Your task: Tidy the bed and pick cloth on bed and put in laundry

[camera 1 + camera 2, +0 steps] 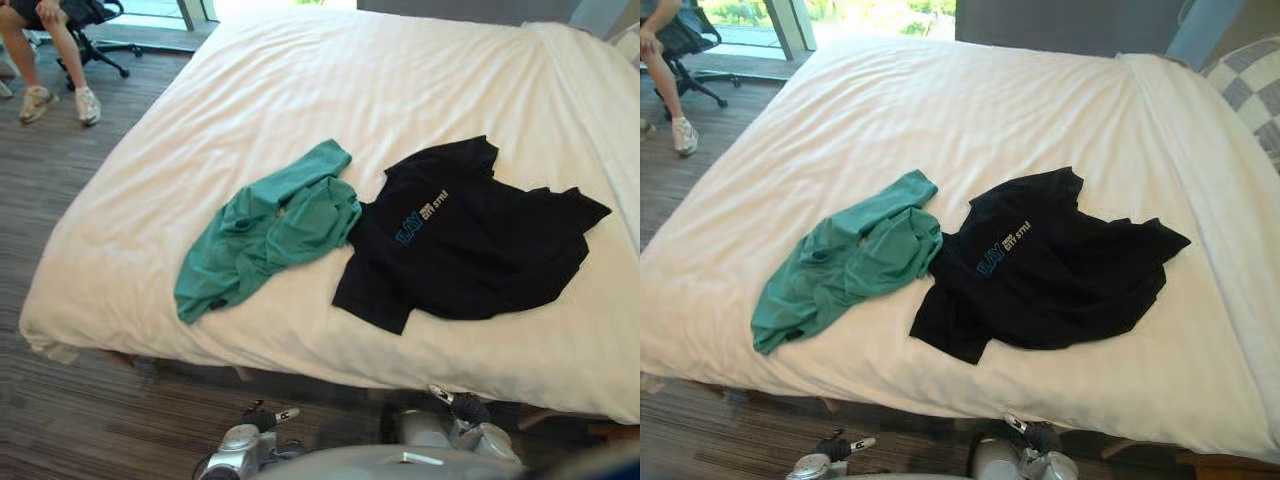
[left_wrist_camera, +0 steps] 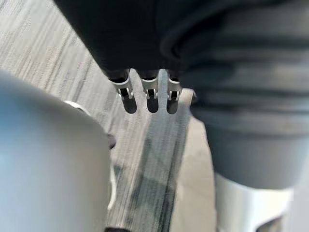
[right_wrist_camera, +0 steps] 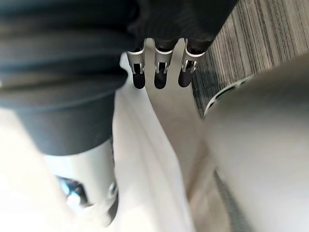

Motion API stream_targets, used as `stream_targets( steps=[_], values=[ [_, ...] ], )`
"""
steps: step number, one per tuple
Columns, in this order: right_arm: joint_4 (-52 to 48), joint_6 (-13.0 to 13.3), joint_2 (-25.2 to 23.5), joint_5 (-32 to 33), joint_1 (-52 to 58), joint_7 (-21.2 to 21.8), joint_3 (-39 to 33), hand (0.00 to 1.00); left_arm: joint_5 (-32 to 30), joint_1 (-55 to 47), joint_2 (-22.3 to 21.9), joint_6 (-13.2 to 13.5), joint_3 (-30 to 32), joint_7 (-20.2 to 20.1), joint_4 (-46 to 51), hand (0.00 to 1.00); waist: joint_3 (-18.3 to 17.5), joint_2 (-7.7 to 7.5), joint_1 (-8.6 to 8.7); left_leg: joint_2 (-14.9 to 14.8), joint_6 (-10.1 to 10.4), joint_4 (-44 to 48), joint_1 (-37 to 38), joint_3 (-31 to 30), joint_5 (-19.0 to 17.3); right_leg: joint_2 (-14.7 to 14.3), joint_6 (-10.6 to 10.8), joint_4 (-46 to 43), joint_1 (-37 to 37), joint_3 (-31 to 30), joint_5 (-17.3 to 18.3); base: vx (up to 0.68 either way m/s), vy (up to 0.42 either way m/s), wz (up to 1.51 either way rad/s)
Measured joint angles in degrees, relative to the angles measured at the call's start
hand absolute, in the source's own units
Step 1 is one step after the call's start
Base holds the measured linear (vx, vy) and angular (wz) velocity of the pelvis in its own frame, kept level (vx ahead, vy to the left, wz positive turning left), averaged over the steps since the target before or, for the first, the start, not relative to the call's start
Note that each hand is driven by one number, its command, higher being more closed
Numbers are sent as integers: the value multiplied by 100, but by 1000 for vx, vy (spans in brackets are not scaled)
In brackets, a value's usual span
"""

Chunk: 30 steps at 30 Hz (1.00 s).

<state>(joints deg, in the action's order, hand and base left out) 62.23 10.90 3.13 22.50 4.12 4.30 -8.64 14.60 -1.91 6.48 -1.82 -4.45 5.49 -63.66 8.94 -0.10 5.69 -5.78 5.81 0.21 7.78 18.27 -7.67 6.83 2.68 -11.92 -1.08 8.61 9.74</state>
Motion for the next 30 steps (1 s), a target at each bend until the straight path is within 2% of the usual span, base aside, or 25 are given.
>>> stream_targets(
  steps=[1,2,3,6,9,11,13,17,19,20,21,25,28,30],
  values=[
    [1,0,43,107,20,-46,-35,0,88,-7,-59,-1,-5,9,-9,0,-33,106,40,27,-14,-373,39,0,278,-39,20,57,66,9,-17,138,81,-29],
    [39,-6,138,370,49,-185,-99,0,294,-31,-168,6,7,77,-27,0,-56,237,48,3,-145,-483,67,188,663,-150,66,175,208,-13,-8,179,79,-23],
    [94,-41,98,618,103,-305,-164,0,532,-36,-151,-6,12,155,-28,0,-120,217,27,10,-146,-425,109,187,671,-126,147,294,303,-49,-59,178,67,-22],
    [190,-49,-131,937,256,-469,-578,0,978,-48,-42,-50,192,364,-75,0,-126,-12,-12,94,-120,-413,100,295,636,-54,206,514,369,-138,-102,121,50,-11],
    [284,-42,-279,1275,542,-619,-988,0,930,-179,-37,-184,649,490,-76,0,-144,-116,-31,127,-124,-411,135,353,629,-31,230,663,459,-172,-124,77,28,-8],
    [280,-39,-315,1384,719,-680,-1165,0,912,-245,-93,-232,910,503,-69,0,-141,-109,-46,132,-123,-410,219,380,628,-22,230,712,569,-172,-126,71,-3,0],
    [253,-2,-324,1459,816,-717,-1338,0,871,-330,-180,-249,1223,554,-65,0,-184,-38,-57,108,-121,-414,323,565,625,-24,221,716,623,-226,-136,24,-6,-19],
    [84,97,-387,1634,852,-786,-1407,0,854,-367,-302,-247,1424,614,-62,0,-262,57,-58,54,-120,-419,339,661,625,-81,212,777,634,-290,-145,-33,-63,-14],
    [42,154,-468,1861,862,-880,-1572,0,1130,-377,-347,-251,1457,628,-60,0,-288,95,-71,21,-120,-437,346,671,625,-119,198,810,630,-288,-154,-43,-80,1],
    [48,183,-493,1983,886,-950,-1615,0,1354,-398,-389,-255,1524,664,-53,0,-322,148,-137,-10,-119,-479,355,687,625,-161,181,814,616,-289,-169,-85,-67,-7],
    [47,211,-510,2145,919,-1043,-1695,0,1750,-409,-413,-293,1606,771,-51,0,-351,155,-210,-37,-108,-556,369,731,617,-206,180,816,585,-293,-170,-93,-63,-6],
    [-46,347,-542,2417,931,-1321,-1982,0,2770,-576,-445,-302,2002,1110,14,0,-387,181,-277,-83,-98,-573,307,774,611,-259,161,891,560,-260,-237,-125,-58,0],
    [-378,602,-484,2443,1043,-1482,-2582,0,3384,-807,-437,-234,2683,1294,69,0,-450,131,-354,-98,-104,-591,226,724,614,-259,159,903,554,-160,-256,-138,-54,16],
    [-653,894,-353,2077,1185,-1637,-3114,0,3706,-1016,-309,19,3290,1367,215,0,-487,111,-411,-91,-121,-606,196,603,627,-233,154,895,566,-3,-244,-98,-40,29]
  ],
)
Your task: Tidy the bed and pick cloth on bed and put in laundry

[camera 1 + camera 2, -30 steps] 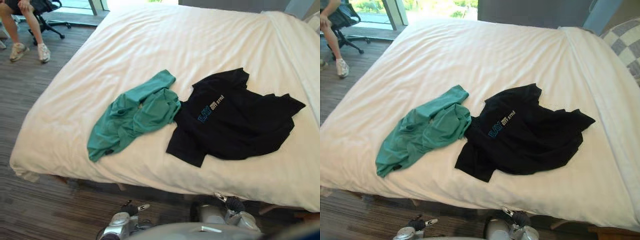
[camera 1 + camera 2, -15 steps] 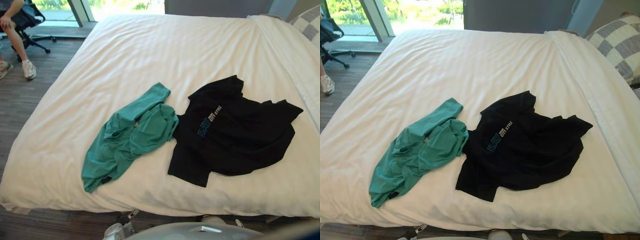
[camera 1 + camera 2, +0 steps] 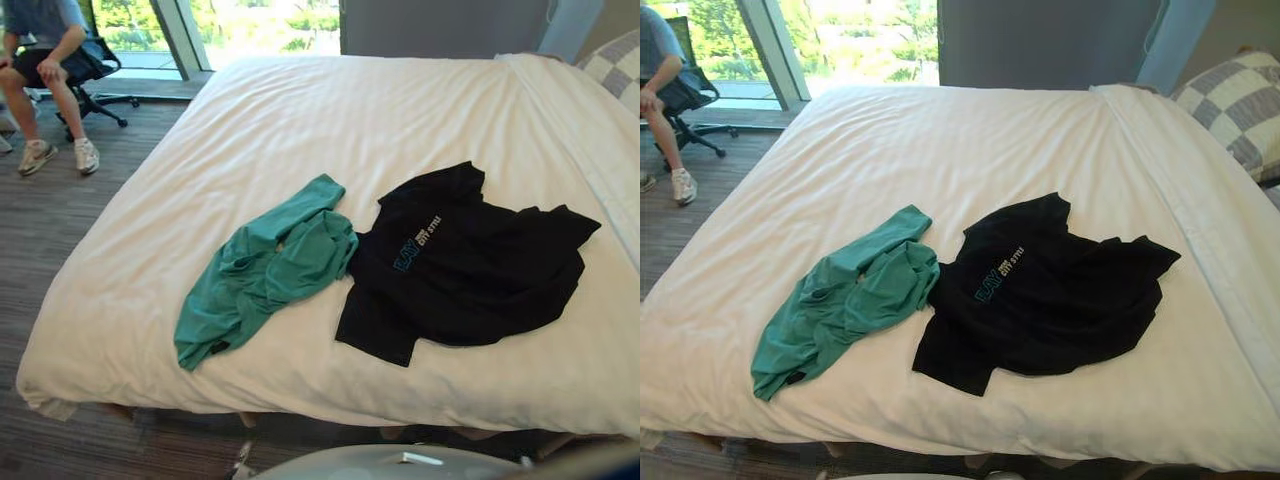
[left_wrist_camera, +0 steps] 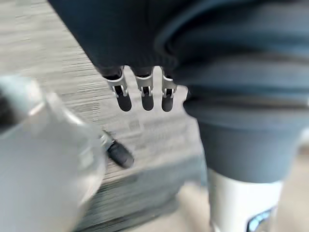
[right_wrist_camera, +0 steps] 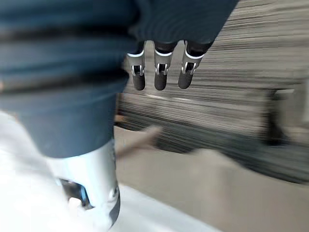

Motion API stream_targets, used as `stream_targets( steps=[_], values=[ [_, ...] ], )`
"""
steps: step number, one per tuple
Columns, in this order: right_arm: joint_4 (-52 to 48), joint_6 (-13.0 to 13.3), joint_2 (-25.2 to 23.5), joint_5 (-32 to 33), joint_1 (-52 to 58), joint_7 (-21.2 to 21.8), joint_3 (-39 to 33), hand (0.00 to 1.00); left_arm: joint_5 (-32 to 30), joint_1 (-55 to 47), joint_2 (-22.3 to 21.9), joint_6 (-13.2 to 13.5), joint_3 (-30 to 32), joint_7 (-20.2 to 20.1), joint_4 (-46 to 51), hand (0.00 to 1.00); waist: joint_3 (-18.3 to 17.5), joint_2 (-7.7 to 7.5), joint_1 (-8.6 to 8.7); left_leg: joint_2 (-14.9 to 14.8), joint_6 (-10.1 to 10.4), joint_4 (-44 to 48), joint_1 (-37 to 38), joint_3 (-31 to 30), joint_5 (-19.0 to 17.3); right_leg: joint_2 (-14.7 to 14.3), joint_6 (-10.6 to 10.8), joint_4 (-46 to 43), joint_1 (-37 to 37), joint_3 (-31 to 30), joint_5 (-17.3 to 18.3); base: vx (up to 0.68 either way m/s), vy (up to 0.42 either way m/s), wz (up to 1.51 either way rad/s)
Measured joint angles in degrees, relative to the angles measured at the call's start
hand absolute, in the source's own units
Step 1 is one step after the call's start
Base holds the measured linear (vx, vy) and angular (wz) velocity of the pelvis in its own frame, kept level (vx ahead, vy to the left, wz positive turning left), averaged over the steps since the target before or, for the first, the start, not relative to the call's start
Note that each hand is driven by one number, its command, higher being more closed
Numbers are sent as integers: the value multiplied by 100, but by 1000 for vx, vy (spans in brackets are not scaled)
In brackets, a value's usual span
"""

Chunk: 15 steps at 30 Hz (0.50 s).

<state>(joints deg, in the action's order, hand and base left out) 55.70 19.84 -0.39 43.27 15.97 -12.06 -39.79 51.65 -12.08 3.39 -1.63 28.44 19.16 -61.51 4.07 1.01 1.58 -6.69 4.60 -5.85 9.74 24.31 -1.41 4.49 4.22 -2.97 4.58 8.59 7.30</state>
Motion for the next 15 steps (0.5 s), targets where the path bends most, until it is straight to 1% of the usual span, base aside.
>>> stream_targets(
  steps=[1,2,3,4,5,6,7,8,9,10,11,12,13,15],
  values=[
    [-36,75,60,-152,24,-50,-102,0,69,-39,42,75,163,7,35,0,-32,-15,-25,1,-1,-1,-7,-12,0,3,1,-1,0,14,3,-61,-26,19],
    [-98,156,174,-319,52,-112,-274,0,132,-88,124,181,445,25,114,0,-78,-49,-95,3,-1,-1,-18,-19,0,5,0,2,-2,25,6,-25,-23,17],
    [-211,352,361,-559,55,-193,-568,0,134,-128,300,423,827,101,223,0,-145,-55,-126,15,-5,-2,-56,-119,3,25,3,3,12,108,25,-13,-18,24],
    [-263,441,439,-601,44,-192,-698,0,128,-119,396,524,949,109,230,0,-166,-76,-111,23,12,-1,-87,-153,-8,37,5,8,20,154,33,9,-12,30],
    [-311,603,605,-646,-7,-159,-860,0,94,-106,551,714,1128,113,274,0,-185,-71,-115,29,32,-2,-101,-178,-21,45,6,14,47,183,33,32,0,20],
    [-448,746,822,-686,-68,-124,-987,0,13,-109,726,948,1279,118,500,0,-211,-93,-126,36,35,-1,-102,-198,-24,47,8,46,76,199,32,45,-6,20],
    [-727,864,1002,-886,-80,-57,-1015,0,-182,-145,918,1172,1327,133,788,0,-267,-83,-130,47,31,-1,-133,-263,-22,49,11,94,105,269,30,44,-9,21],
    [-908,909,1084,-1011,-65,-30,-1007,0,-295,-158,1010,1276,1325,147,985,0,-309,-85,-131,55,14,-1,-165,-308,-10,58,10,104,100,316,31,69,-12,29],
    [-1311,932,1291,-1273,-84,-3,-886,0,-565,-148,1166,1465,1320,241,1502,0,-309,-96,-127,61,-4,-1,-187,-365,1,73,14,85,96,344,55,67,-7,20],
    [-1547,927,1404,-1414,-108,8,-793,0,-666,-134,1241,1541,1320,293,1793,0,-311,-96,-127,63,-5,0,-198,-379,2,75,13,80,85,346,62,72,-4,17],
    [-2049,911,1631,-1694,-202,7,-538,0,-917,-87,1406,1675,1325,431,2383,0,-315,-97,-121,69,-7,2,-233,-442,4,79,13,64,62,348,87,52,-7,12],
    [-2565,778,1845,-2026,-295,-42,-298,0,-1265,14,1596,1736,1324,578,2922,0,-327,-111,-95,74,-7,12,-275,-458,7,77,11,20,-14,346,120,74,-6,10],
    [-2808,673,1958,-2239,-339,-62,-195,0,-1437,91,1687,1758,1324,633,3209,0,-356,-162,-83,94,-7,32,-284,-457,6,53,17,1,-21,333,135,122,-2,7],
    [-3581,278,2233,-2871,-640,-51,36,0,-2043,450,1940,1792,1312,752,4069,0,-366,-167,-90,104,-9,37,-284,-487,9,44,13,4,-32,331,142,136,-4,3]
  ],
)
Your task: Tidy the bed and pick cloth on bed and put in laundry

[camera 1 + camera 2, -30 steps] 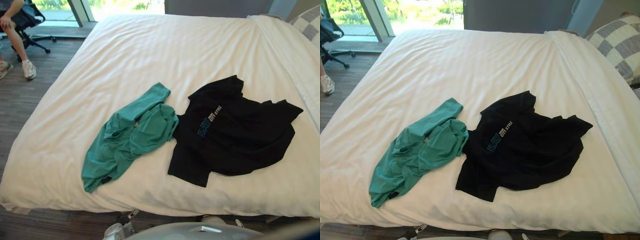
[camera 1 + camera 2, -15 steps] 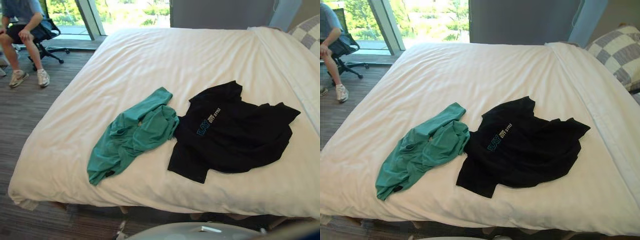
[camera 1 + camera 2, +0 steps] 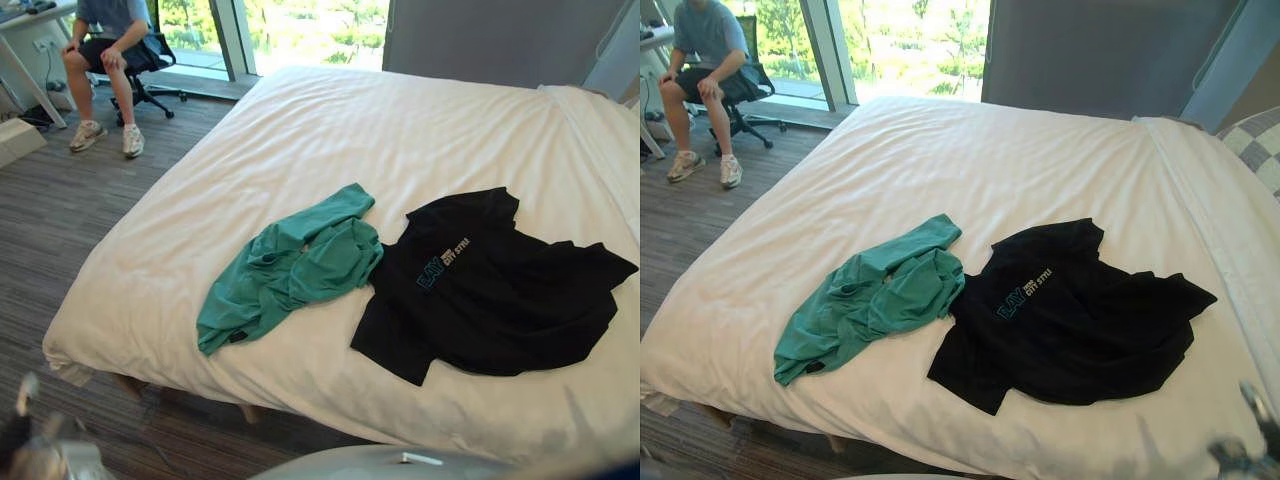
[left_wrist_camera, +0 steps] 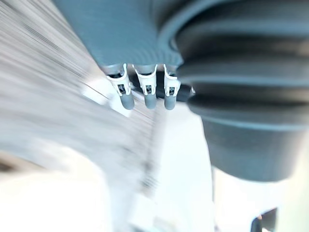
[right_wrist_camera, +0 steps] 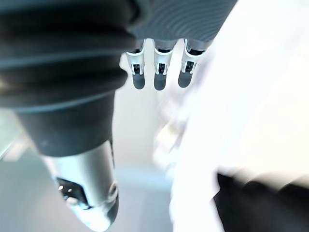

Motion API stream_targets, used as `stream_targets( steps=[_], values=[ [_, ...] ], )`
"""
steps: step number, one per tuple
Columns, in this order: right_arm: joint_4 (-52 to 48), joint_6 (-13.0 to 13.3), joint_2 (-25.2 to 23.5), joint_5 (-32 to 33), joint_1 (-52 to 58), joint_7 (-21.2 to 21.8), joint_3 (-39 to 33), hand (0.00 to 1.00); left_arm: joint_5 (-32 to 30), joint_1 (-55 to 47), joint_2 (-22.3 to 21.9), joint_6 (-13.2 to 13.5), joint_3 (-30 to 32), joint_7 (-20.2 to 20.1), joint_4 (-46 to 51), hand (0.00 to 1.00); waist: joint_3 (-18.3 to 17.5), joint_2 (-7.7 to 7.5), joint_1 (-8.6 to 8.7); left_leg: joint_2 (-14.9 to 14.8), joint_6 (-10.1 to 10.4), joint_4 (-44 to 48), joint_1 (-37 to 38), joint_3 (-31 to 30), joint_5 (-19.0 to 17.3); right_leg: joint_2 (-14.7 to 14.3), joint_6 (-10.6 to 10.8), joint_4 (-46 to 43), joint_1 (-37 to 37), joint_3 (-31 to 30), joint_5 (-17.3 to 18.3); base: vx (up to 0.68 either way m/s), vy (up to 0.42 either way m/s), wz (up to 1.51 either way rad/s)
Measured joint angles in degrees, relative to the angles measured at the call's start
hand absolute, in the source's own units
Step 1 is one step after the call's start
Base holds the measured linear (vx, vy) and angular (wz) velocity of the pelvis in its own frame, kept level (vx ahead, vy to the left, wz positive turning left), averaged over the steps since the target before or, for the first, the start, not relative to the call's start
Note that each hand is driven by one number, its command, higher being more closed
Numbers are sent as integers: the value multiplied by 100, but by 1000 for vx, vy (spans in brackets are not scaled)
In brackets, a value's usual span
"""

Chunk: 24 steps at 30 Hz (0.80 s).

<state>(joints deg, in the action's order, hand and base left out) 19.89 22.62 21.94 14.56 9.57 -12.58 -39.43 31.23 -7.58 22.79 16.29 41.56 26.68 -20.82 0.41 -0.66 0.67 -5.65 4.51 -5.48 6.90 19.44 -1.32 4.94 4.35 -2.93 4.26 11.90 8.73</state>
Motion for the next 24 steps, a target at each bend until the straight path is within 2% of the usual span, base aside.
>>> stream_targets(
  steps=[4,6,7,9,10,11,12,13,14,15,16,19,22,23,24],
  values=[
    [-860,-451,47,-595,-200,296,323,0,-633,315,85,-47,-282,-13,905,0,0,-5,44,-1,-10,90,0,-34,-7,8,-7,-6,43,-14,3,118,-17,2],
    [-1257,-637,49,-889,-217,579,541,0,-1114,359,72,-199,-620,-74,1258,0,8,-8,165,-17,-73,209,8,-80,-72,9,-9,-21,112,-29,4,124,-30,3],
    [-1344,-670,49,-932,-217,628,624,0,-1265,359,52,-230,-729,-118,1304,0,9,-11,171,-23,-67,260,7,-86,-91,11,-15,-37,130,-37,7,114,-31,-5],
    [-1651,-833,49,-1119,-221,819,1018,0,-1703,325,-195,-477,-1279,-342,1555,0,21,-10,180,-54,-102,464,4,-96,-185,18,-25,-124,140,-201,13,115,-27,-14],
    [-1728,-906,49,-1171,-221,855,1140,0,-1856,304,-306,-381,-1487,-484,1661,0,30,-25,191,-57,-106,510,7,-109,-210,22,-25,-125,163,-212,13,96,-23,-9],
    [-1767,-967,49,-1203,-225,876,1186,0,-1967,299,-369,-103,-1553,-687,1677,0,39,-38,209,-65,-95,549,3,-110,-234,22,-25,-125,177,-213,13,104,-24,-1],
    [-1789,-1023,59,-1220,-227,982,1193,0,-2047,299,-360,-153,-1620,-1004,1898,0,47,-50,216,-98,-93,610,12,-117,-290,20,-25,-130,212,-223,13,110,-15,1],
    [-1789,-1062,88,-1235,-236,1044,1194,0,-2081,331,-140,-358,-1597,-1192,1940,0,48,-48,229,-127,-88,684,20,-121,-319,17,-46,-209,221,-246,36,111,-17,2],
    [-1789,-1077,108,-1242,-239,1088,1194,0,-2206,328,16,-429,-1562,-1221,1912,0,52,-42,245,-137,-88,712,33,-127,-319,13,-50,-280,216,-253,50,103,-27,7],
    [-1779,-1096,195,-1252,-230,1230,1237,0,-2482,330,420,-320,-1376,-1337,1580,0,64,-11,299,-149,-90,824,50,-119,-319,9,-125,-532,164,-323,122,80,-32,4],
    [-1771,-1095,241,-1255,-225,1270,1295,0,-2533,345,585,-275,-1310,-1399,1371,0,68,20,317,-169,-92,857,59,-114,-320,9,-126,-637,113,-357,152,103,-41,-6],
    [-1614,-1064,465,-1326,-274,1575,1720,0,-2692,771,1414,-168,-1322,-1820,8,0,100,113,289,-202,-92,884,79,-43,-320,5,-150,-753,23,-555,209,101,-46,-24],
    [-1537,-1029,475,-1369,-317,1704,2031,0,-3134,1076,1718,-104,-1722,-1804,-446,0,114,163,264,-248,-96,1019,9,70,-317,-8,-150,-1000,-188,-637,214,54,-58,-37],
    [-1537,-992,487,-1369,-451,1727,2139,0,-3343,1238,1769,-63,-1830,-1768,-584,0,238,337,237,-387,-98,1118,-43,25,-320,-145,-117,-1338,-627,-776,442,-40,-125,-57],
    [-1627,-965,496,-1365,-477,1731,2182,0,-3591,1567,1874,-108,-1990,-1755,-841,0,197,225,333,-374,-45,1186,-198,-16,-355,-251,-153,-4,-283,-935,54,-67,-118,-33]
  ],
)
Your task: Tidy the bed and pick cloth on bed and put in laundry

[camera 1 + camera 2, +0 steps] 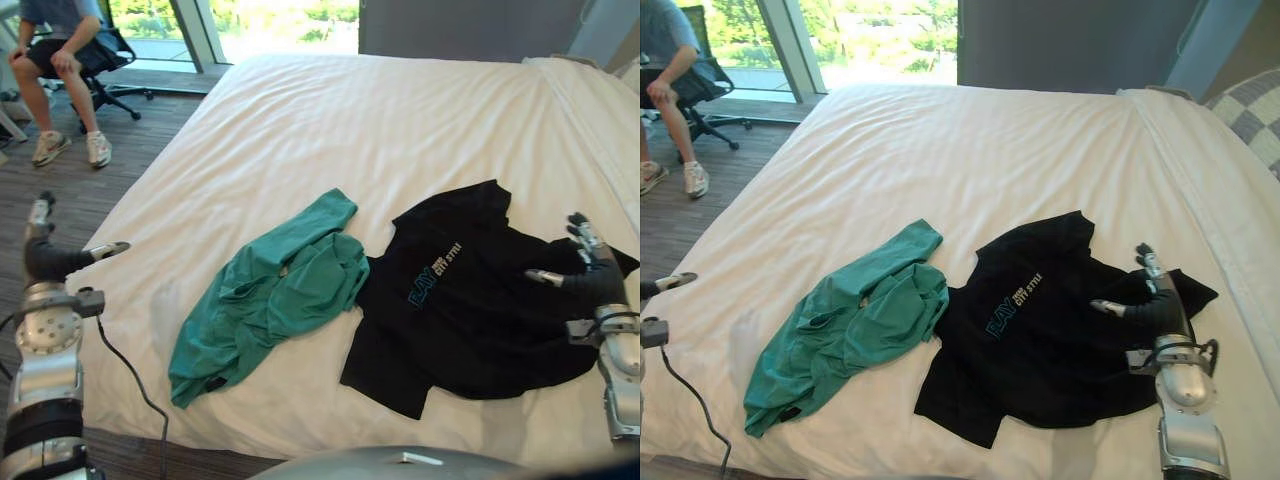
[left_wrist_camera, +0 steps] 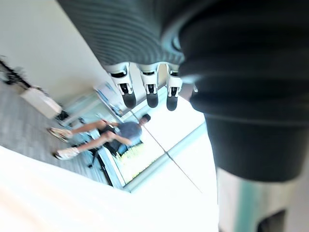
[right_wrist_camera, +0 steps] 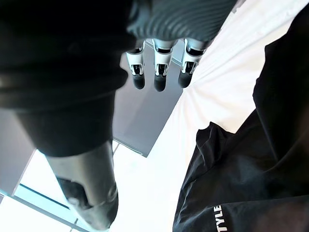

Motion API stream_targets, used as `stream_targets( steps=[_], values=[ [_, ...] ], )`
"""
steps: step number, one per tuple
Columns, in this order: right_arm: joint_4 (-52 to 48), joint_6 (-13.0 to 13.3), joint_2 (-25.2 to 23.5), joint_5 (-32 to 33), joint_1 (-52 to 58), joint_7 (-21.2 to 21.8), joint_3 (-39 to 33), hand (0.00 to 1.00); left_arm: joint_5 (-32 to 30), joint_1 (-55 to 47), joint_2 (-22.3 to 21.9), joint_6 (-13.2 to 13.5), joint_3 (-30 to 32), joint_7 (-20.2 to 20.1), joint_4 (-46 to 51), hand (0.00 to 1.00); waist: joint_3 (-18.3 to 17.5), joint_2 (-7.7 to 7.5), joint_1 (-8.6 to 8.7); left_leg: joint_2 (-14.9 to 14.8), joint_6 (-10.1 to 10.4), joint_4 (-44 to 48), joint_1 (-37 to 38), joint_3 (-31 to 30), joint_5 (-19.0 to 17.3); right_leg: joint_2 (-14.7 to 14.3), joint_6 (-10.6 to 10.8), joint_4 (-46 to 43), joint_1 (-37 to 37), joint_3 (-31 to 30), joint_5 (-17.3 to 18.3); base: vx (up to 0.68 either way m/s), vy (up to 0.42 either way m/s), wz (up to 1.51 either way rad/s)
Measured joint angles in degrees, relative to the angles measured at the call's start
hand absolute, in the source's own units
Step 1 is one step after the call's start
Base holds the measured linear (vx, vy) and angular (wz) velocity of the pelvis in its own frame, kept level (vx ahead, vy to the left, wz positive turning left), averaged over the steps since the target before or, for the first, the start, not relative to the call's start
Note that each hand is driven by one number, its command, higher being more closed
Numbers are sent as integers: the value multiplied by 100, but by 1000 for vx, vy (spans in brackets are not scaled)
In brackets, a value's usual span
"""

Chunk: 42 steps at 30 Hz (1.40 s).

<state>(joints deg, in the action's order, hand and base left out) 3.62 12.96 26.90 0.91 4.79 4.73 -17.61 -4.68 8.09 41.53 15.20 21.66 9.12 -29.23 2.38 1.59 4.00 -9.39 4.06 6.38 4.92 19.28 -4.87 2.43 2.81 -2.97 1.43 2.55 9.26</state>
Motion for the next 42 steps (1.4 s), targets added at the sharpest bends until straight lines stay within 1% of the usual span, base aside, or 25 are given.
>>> stream_targets(
  steps=[1,2,3,4,6,7,9,11,13,14,16,17,18,19,20,22,25,28,29,30,33,34,38,40,42],
  values=[
    [-64,12,41,4,43,-2,20,0,-130,139,72,-33,-75,-2,-61,0,17,-99,128,107,49,34,-54,68,-48,81,-32,362,132,59,-274,-67,-65,20],
    [-26,53,153,16,74,-23,-3,0,-239,244,23,-99,-265,-14,-90,0,25,35,324,43,62,-68,-30,114,-166,-15,-30,480,173,145,-390,3,-30,14],
    [25,33,138,35,210,-44,-14,0,-379,316,25,-182,-494,-48,-90,0,17,68,384,35,58,-221,101,178,-101,-50,-31,451,179,113,-387,0,0,0],
    [24,24,134,46,293,-38,5,0,-393,332,24,-262,-609,-54,-88,0,19,72,401,35,49,-222,126,215,-82,-50,-32,418,179,96,-384,11,-23,-16],
    [-13,24,134,51,431,-40,39,0,-392,331,24,-593,-875,-58,-89,0,23,95,424,32,45,-214,191,237,-70,-31,-33,384,187,8,-380,-21,-25,-14],
    [-14,24,134,52,436,-49,42,0,-391,331,21,-698,-910,-56,-89,0,32,109,431,42,45,-226,198,240,-70,-24,-33,381,181,-4,-380,-26,-5,-6],
    [-17,24,133,67,465,-84,95,0,-384,330,21,-848,-1058,-53,-89,0,52,146,437,44,45,-223,211,245,-69,-25,-46,278,120,-18,-373,-6,6,2],
    [-56,23,129,72,497,-98,154,0,-376,330,17,-895,-1226,-62,-86,0,68,173,445,45,47,-223,209,252,-69,-30,-55,228,94,-24,-367,-15,11,4],
    [-182,23,116,68,608,-103,266,0,-299,330,-34,-1015,-1459,-263,-72,0,70,208,445,60,48,-221,220,266,-68,-35,-57,195,94,-38,-367,-30,7,4],
    [-295,26,59,65,681,-96,275,0,-139,308,-97,-1156,-1583,-455,-34,0,72,236,446,62,50,-221,227,305,-66,-36,-59,182,94,-50,-367,0,0,0],
    [-337,26,-2,65,695,-90,298,0,-81,177,-236,-1346,-1800,-715,-19,0,76,264,451,64,51,-220,284,409,-66,-36,-60,167,96,-188,-367,-8,3,-19],
    [-381,34,-3,65,744,-66,314,0,-125,41,-404,-1415,-1996,-875,-19,0,83,294,461,57,51,-217,326,452,-66,-34,-60,142,101,-255,-367,-13,-3,-29],
    [-409,58,-3,65,778,-47,325,0,-191,-39,-497,-1431,-2108,-918,-16,0,88,308,472,55,51,-217,324,495,-66,-29,-60,133,101,-292,-367,-24,-8,-27],
    [-473,103,-7,64,878,-26,391,0,-413,-195,-714,-1479,-2437,-950,-17,0,102,328,515,62,51,-219,350,543,-66,-23,-60,122,98,-339,-367,-31,-14,-16],
    [-481,114,-15,65,899,-21,440,0,-497,-246,-777,-1495,-2548,-951,-17,0,104,325,537,63,51,-221,355,541,-66,-24,-60,117,96,-344,-367,-27,-12,-15],
    [-515,127,-176,69,907,10,510,0,-793,-273,-894,-1643,-2878,-940,-17,0,138,285,603,59,51,-226,379,575,-66,-41,-59,81,58,-420,-367,-38,-20,-17],
    [-633,154,-169,89,866,-11,615,0,-865,-176,-916,-1757,-3030,-848,-19,0,194,312,613,91,51,-232,231,707,-66,-30,-59,-8,-201,-565,-367,-85,-14,-24],
    [-733,185,-167,211,649,-112,885,0,-1081,378,-907,-1849,-3254,-576,-119,0,538,316,623,122,50,-246,-104,707,-65,-23,-31,-162,-630,-636,-388,-141,-21,-1],
    [-733,185,-167,229,436,-170,962,0,-1180,731,-905,-1868,-3328,-459,-238,0,745,310,636,131,38,-247,-247,708,-57,-23,-2,-202,-826,-643,-432,-169,-28,8],
    [-733,185,-164,241,160,-291,999,0,-1256,1144,-886,-1880,-3429,-306,-419,100,979,292,630,150,13,-250,-463,711,-3,-21,-4,-216,-1047,-644,-538,-187,-26,8],
    [-732,210,-159,298,-429,-610,1066,0,-1329,1861,-726,-1949,-3512,115,-622,100,1426,277,622,185,-14,-341,-875,724,170,-9,-9,-176,-1485,-664,-777,-206,-49,4],
    [-732,217,-159,301,-494,-665,1110,0,-1399,1962,-694,-1975,-3510,159,-656,100,1468,285,623,183,-11,-369,-922,726,194,-12,-13,-161,-1537,-664,-802,-166,-37,2],
    [-758,284,-169,279,-614,-888,1386,0,-1530,2233,-563,-2081,-3517,135,-789,100,1590,267,611,129,-16,-430,-1147,865,300,-40,-27,-157,-1792,-658,-916,-124,-54,-1],
    [-896,290,-171,216,-574,-1021,1377,0,-1523,2233,-549,-2055,-3520,132,-781,100,1656,283,621,130,-16,-433,-1157,879,298,-35,-14,-175,-1811,-659,-934,-74,-21,-4],
    [-1097,291,-171,-284,-563,-1193,1386,0,-1426,2210,-550,-1882,-3593,132,-764,100,1698,256,595,140,-21,-448,-1188,961,293,-24,-4,-256,-1865,-665,-939,-77,-1,0]
  ],
)
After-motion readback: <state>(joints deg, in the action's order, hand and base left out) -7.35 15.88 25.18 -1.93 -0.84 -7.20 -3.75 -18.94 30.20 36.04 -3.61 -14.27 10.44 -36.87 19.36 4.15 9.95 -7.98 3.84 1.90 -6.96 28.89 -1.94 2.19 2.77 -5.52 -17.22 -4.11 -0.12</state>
